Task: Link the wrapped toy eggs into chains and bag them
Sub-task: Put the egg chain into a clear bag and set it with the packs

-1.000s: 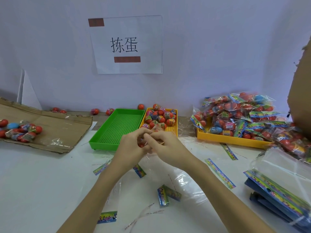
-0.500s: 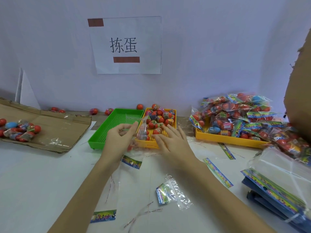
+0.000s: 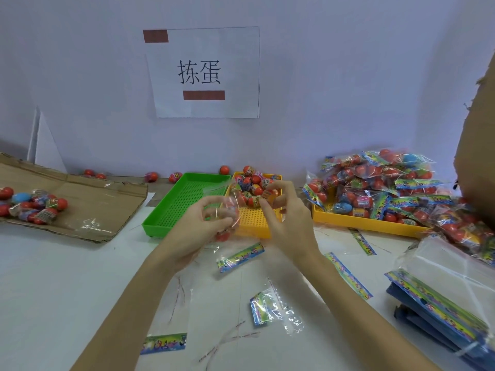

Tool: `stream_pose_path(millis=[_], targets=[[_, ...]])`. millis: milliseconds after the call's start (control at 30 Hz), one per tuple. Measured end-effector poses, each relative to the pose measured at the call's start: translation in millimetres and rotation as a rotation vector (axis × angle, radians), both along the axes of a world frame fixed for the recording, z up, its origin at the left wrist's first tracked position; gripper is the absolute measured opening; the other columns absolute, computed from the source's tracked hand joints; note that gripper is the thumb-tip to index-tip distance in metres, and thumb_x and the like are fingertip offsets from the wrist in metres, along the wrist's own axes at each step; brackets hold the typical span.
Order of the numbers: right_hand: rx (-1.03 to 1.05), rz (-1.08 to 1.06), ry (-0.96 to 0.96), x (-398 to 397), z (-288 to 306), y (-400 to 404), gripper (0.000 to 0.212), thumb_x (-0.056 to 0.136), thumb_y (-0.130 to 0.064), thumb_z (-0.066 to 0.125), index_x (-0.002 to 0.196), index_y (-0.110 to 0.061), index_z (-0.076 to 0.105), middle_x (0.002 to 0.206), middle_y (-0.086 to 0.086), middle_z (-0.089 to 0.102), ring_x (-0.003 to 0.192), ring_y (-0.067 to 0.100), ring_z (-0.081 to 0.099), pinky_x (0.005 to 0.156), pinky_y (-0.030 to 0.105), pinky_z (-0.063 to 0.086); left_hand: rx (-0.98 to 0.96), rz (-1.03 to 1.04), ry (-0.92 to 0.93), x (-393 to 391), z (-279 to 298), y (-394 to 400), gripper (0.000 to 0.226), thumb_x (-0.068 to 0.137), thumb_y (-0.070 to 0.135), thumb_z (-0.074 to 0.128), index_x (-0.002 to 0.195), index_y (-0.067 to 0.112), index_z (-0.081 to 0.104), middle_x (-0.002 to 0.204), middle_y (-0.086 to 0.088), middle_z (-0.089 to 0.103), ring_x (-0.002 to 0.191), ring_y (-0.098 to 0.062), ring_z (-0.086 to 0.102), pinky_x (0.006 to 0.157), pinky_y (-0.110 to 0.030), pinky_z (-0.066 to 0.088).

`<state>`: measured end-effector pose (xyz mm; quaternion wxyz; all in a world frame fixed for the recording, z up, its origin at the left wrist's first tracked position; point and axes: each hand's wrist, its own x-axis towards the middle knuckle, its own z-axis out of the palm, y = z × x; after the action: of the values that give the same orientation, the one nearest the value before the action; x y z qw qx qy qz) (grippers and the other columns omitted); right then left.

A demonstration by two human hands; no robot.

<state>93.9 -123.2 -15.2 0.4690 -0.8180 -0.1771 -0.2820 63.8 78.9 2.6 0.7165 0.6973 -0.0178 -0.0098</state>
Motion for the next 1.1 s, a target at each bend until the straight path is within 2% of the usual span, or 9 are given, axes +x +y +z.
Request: stream_pose_path(millis=[100, 167, 300, 433, 600, 767, 833, 933, 1100], targets=[[0.151, 0.108, 0.074, -5, 12, 2, 0.016, 0.102, -0.024, 0.063, 0.117, -0.029, 0.062, 0.076, 0.003, 0.060, 0.072, 0.018, 0.060, 0.064, 0.040, 0.054, 0.096, -0.010, -0.065, -3, -3, -4, 0.047, 0.092, -0.002, 0.073, 0.133, 0.016, 0.058, 0.111, -0.007, 0.079, 0.104, -0.025, 0.077, 0.081, -0.036, 0.062], [0.204, 0.151, 0.095, -7, 17, 4, 0.020, 0.103, -0.020, 0.060, 0.119, -0.030, 0.065, 0.077, -0.001, 0.060, 0.074, 0.015, 0.060, 0.064, 0.036, 0.054, 0.121, -0.020, -0.074, -3, -2, -6, 0.052, 0.090, 0.002, 0.077, 0.136, 0.015, 0.056, 0.111, -0.006, 0.079, 0.106, -0.025, 0.076, 0.090, -0.041, 0.061], [0.192, 0.160, 0.011, -13, 25, 8, 0.031, 0.097, -0.017, 0.068, 0.126, -0.026, 0.060, 0.084, -0.007, 0.064, 0.082, 0.009, 0.065, 0.073, 0.019, 0.054, 0.160, -0.030, -0.111, -5, -1, -10, 0.049, 0.091, 0.002, 0.077, 0.134, 0.016, 0.057, 0.110, -0.005, 0.079, 0.105, -0.028, 0.076, 0.089, -0.040, 0.061], [0.068, 0.130, -0.069, -13, 28, 6, 0.028, 0.092, -0.019, 0.076, 0.116, -0.018, 0.063, 0.094, -0.008, 0.066, 0.087, 0.006, 0.065, 0.076, 0.018, 0.053, 0.209, -0.019, -0.176, -5, -2, -13, 0.050, 0.092, -0.002, 0.075, 0.133, 0.020, 0.057, 0.109, -0.002, 0.079, 0.104, -0.027, 0.074, 0.080, -0.037, 0.062], [-0.179, 0.143, -0.150, -9, 29, -2, 0.029, 0.096, -0.012, 0.071, 0.123, -0.021, 0.070, 0.110, 0.001, 0.055, 0.085, 0.010, 0.060, 0.079, 0.022, 0.056, 0.260, -0.050, -0.269, -8, -3, -19, 0.053, 0.094, -0.002, 0.072, 0.136, 0.025, 0.055, 0.114, 0.003, 0.076, 0.097, -0.020, 0.073, 0.069, -0.029, 0.061], [-0.321, 0.166, -0.169, -8, 30, -4, 0.032, 0.099, -0.001, 0.063, 0.127, -0.014, 0.071, 0.119, 0.009, 0.056, 0.099, 0.013, 0.056, 0.085, 0.016, 0.049, 0.295, -0.051, -0.310, -9, -3, -18, 0.050, 0.096, 0.004, 0.073, 0.133, 0.031, 0.057, 0.116, 0.003, 0.075, 0.101, -0.019, 0.073, 0.077, -0.034, 0.063], [-0.368, 0.179, -0.193, -9, 32, -5, 0.031, 0.098, 0.005, 0.060, 0.121, -0.009, 0.074, 0.117, 0.013, 0.059, 0.103, 0.021, 0.058, 0.085, 0.024, 0.053, 0.286, -0.057, -0.305, -10, -3, -18, 0.049, 0.096, 0.001, 0.071, 0.134, 0.029, 0.057, 0.116, 0.002, 0.074, 0.106, -0.018, 0.072, 0.079, -0.036, 0.063], [-0.423, 0.187, -0.201, -10, 32, -4, 0.028, 0.096, 0.011, 0.057, 0.110, -0.004, 0.077, 0.110, 0.016, 0.065, 0.105, 0.031, 0.059, 0.087, 0.038, 0.054, 0.273, -0.074, -0.299, -10, 0, -18, 0.052, 0.096, -0.004, 0.067, 0.139, 0.022, 0.055, 0.124, -0.001, 0.071, 0.109, -0.015, 0.070, 0.084, -0.030, 0.061], [-0.495, 0.243, -0.083, -14, 31, -1, 0.034, 0.101, 0.006, 0.049, 0.119, -0.009, 0.074, 0.111, 0.008, 0.071, 0.104, 0.026, 0.058, 0.089, 0.033, 0.050, 0.247, -0.107, -0.309, -13, 2, -20, 0.051, 0.096, -0.011, 0.064, 0.140, 0.014, 0.055, 0.127, -0.003, 0.073, 0.112, -0.017, 0.072, 0.092, -0.025, 0.057]])
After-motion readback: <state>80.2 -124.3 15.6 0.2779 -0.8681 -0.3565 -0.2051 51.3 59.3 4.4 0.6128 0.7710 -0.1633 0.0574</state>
